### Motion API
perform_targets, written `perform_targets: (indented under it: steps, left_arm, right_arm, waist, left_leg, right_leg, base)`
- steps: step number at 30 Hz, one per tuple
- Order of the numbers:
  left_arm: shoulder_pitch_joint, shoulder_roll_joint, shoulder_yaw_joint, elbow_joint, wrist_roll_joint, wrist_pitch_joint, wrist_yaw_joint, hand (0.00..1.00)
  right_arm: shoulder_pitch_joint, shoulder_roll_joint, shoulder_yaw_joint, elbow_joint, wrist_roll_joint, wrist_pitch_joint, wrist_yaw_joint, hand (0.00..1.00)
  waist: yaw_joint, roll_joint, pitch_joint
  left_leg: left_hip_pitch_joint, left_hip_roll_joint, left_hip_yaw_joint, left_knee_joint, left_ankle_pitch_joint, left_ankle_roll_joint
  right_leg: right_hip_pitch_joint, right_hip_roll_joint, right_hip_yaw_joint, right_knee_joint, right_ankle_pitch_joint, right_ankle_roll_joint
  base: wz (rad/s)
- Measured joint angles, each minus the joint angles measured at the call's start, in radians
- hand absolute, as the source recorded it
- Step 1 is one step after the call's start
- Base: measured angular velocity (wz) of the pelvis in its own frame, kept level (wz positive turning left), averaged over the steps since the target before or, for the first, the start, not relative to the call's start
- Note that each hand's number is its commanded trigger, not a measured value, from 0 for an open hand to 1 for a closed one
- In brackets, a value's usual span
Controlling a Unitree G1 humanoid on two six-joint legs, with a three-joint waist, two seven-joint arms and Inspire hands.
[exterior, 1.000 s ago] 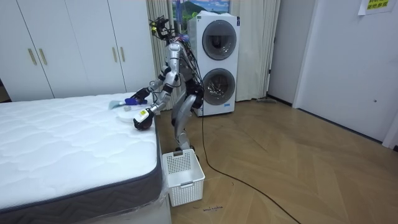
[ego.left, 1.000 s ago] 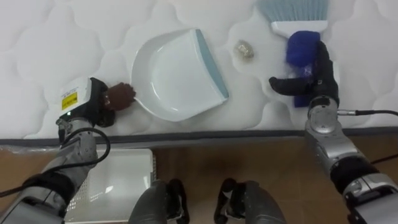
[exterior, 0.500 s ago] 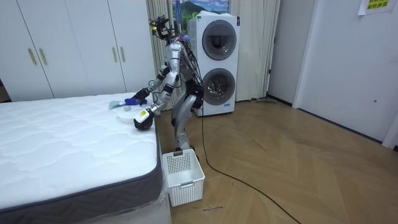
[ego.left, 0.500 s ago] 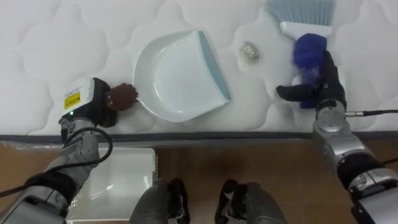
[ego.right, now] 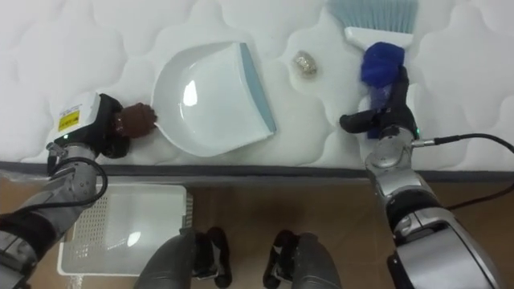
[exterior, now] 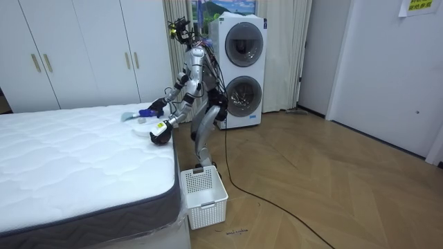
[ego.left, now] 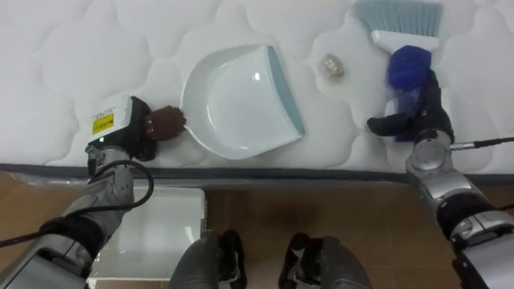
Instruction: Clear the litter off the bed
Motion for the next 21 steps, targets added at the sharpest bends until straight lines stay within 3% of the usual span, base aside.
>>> perform_targets:
  steps: [8, 21]
  left_arm:
    - [-0.001, 0.000, -0.022, -0.009, 0.000, 0.023, -0.013, 1.00]
    - [-0.005, 0.000, -0.036, -0.027, -0.025, 0.060, -0.033, 1.00]
  right_arm:
    - [-0.015, -0.051, 0.058, 0.038, -0.022, 0.046, -0.017, 1.00]
    - [-0.011, -0.055, 0.081, 0.038, -0.016, 0.063, 0.001, 1.00]
  waist:
    - [0.005, 0.002, -0.0011]
    - [0.004, 0.003, -0.0014]
  left_leg:
    - [0.007, -0.002, -0.007, -0.014, 0.003, -0.005]
    - [0.015, -0.002, -0.010, -0.024, 0.007, -0.010]
  right_leg:
    - [0.008, 0.014, 0.000, -0.012, 0.000, 0.001]
    - [0.015, 0.018, 0.000, -0.017, 0.000, 0.000]
  base:
    - [0.00]
    - [0.01]
